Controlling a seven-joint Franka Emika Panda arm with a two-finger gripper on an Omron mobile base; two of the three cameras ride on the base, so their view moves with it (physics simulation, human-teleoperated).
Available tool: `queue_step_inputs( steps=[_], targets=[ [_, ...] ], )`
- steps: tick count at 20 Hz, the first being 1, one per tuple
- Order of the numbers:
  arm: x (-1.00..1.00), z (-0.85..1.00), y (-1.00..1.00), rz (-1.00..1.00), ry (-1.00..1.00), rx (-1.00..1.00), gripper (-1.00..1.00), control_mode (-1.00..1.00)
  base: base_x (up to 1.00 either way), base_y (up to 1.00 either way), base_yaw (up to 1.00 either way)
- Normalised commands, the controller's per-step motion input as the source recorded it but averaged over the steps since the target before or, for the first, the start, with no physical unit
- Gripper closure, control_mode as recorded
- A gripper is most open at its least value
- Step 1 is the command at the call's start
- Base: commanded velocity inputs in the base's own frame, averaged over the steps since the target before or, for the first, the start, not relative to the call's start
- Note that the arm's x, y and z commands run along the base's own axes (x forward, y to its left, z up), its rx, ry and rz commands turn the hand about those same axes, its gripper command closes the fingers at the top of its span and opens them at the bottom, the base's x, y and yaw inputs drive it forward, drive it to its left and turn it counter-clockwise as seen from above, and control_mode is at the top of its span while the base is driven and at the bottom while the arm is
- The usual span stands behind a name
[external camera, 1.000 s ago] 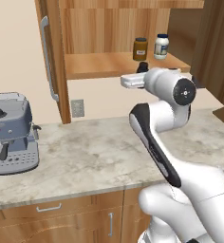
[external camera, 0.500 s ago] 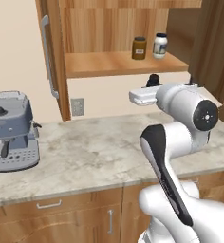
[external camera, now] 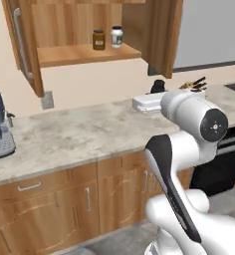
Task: Collect the turmeric, mayonnaise, and shaker from the cabinet and place them next to the stove.
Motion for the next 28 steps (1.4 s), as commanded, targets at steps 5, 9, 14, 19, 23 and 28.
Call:
queue_step_inputs(
  steps=[5, 9, 14, 19, 23, 28],
  targets=[
    [0.0, 0.0, 0.0, 0.0, 0.0, 0.0, 1.0, 1.0, -0.3, 0.0, -0.69],
    [0.0, 0.0, 0.0, 0.0, 0.0, 0.0, 1.0, 1.0, -0.02, 0.0, -0.75],
    [0.0, 0.0, 0.0, 0.0, 0.0, 0.0, 1.0, 1.0, 0.0, -0.11, -0.69],
    [0.0, 0.0, 0.0, 0.0, 0.0, 0.0, 1.0, 1.0, 0.28, -0.02, -0.6],
    [0.0, 0.0, 0.0, 0.0, 0.0, 0.0, 1.0, 1.0, 0.68, 0.07, -0.53],
    [0.0, 0.0, 0.0, 0.0, 0.0, 0.0, 1.0, 1.0, 0.68, 0.1, -0.52]
  ],
)
